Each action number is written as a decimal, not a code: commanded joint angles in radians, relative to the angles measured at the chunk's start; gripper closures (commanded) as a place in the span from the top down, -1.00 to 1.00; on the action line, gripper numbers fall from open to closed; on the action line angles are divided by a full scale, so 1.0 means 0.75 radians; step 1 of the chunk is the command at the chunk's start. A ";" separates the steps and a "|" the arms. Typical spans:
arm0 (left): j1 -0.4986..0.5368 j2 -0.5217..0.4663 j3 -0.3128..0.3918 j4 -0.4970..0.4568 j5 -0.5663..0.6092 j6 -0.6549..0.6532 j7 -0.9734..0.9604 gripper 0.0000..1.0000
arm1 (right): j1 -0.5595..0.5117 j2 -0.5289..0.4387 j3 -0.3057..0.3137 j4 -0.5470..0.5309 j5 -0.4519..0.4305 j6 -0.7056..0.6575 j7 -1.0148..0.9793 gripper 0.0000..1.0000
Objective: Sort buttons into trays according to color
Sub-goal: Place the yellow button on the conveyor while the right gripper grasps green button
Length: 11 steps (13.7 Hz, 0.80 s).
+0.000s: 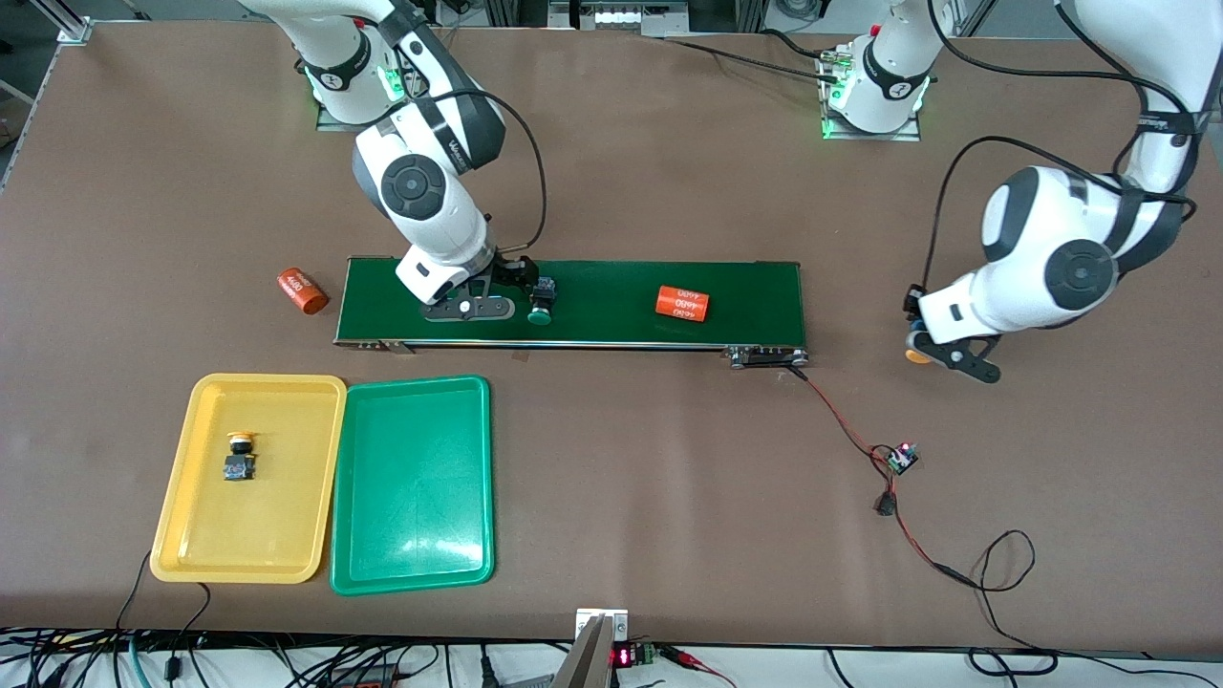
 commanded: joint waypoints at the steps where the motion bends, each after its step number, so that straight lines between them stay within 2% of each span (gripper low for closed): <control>1: -0.017 -0.029 -0.013 -0.006 -0.029 -0.049 -0.064 -1.00 | 0.007 0.044 0.003 0.044 -0.030 -0.009 0.075 1.00; 11: -0.113 0.018 -0.013 -0.023 -0.180 -0.045 -0.242 -1.00 | 0.015 0.093 0.003 0.081 -0.026 -0.011 0.146 1.00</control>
